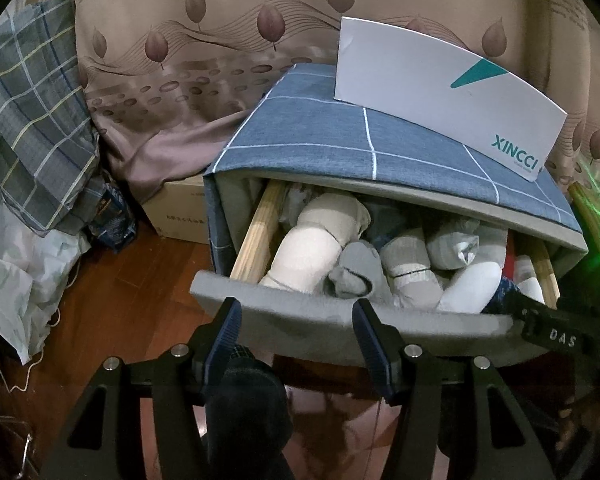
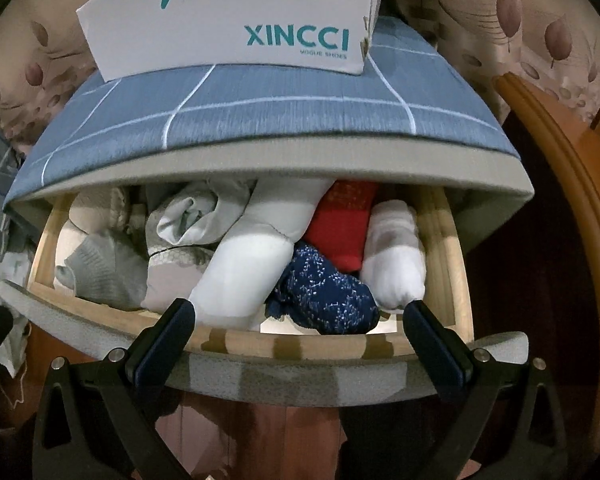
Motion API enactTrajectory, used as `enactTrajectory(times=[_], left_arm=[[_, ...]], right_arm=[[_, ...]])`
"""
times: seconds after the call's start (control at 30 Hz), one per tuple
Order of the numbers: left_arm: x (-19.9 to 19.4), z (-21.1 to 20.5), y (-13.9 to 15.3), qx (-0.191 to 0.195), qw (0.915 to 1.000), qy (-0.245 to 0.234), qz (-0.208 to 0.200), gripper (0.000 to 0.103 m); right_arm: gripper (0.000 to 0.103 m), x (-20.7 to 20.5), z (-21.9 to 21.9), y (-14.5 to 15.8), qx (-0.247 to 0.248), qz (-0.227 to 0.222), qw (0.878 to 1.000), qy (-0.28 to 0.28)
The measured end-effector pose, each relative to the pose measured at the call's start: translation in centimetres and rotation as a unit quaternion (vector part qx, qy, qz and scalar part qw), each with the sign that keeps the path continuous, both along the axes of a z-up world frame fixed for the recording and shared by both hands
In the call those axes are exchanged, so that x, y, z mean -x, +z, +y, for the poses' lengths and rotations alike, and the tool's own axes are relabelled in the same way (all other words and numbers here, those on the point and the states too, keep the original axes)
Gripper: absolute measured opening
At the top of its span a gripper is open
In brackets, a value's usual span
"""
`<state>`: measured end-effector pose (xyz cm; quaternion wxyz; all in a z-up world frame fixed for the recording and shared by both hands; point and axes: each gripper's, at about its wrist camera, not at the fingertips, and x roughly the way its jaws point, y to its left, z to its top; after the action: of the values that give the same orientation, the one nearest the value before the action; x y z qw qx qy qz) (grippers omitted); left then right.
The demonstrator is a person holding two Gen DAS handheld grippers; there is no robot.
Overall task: Take underwear out of drawer
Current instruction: 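Pull the grey drawer open with the right hand, then lower the left gripper onto the beige rolled underwear and close it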
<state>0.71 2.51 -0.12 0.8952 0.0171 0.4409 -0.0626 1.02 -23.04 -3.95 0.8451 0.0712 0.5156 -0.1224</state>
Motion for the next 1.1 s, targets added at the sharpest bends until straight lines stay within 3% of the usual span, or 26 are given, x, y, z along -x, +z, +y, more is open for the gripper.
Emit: enactTrajectory(times=[0.4,0.77,1.1], left_arm=[[0.0,0.1,-0.2,0.009,0.9999,-0.008,0.013,0.059],[0.1,-0.5,-1.1,0.020,0.9951,-0.061,0.075,0.059],[-0.7,0.6,-0.5,0.029,0.9887,-0.079,0.124,0.059]], right_arm=[[0.102,2.0,1.0,0.2,-0.007,0.032,0.999,-0.002],[0.102,3.6,1.2,0.2,-0.020,0.061,0.998,0.002],[0.102,3.4,1.4,-0.4,-0.034,0.089,0.995,0.004]])
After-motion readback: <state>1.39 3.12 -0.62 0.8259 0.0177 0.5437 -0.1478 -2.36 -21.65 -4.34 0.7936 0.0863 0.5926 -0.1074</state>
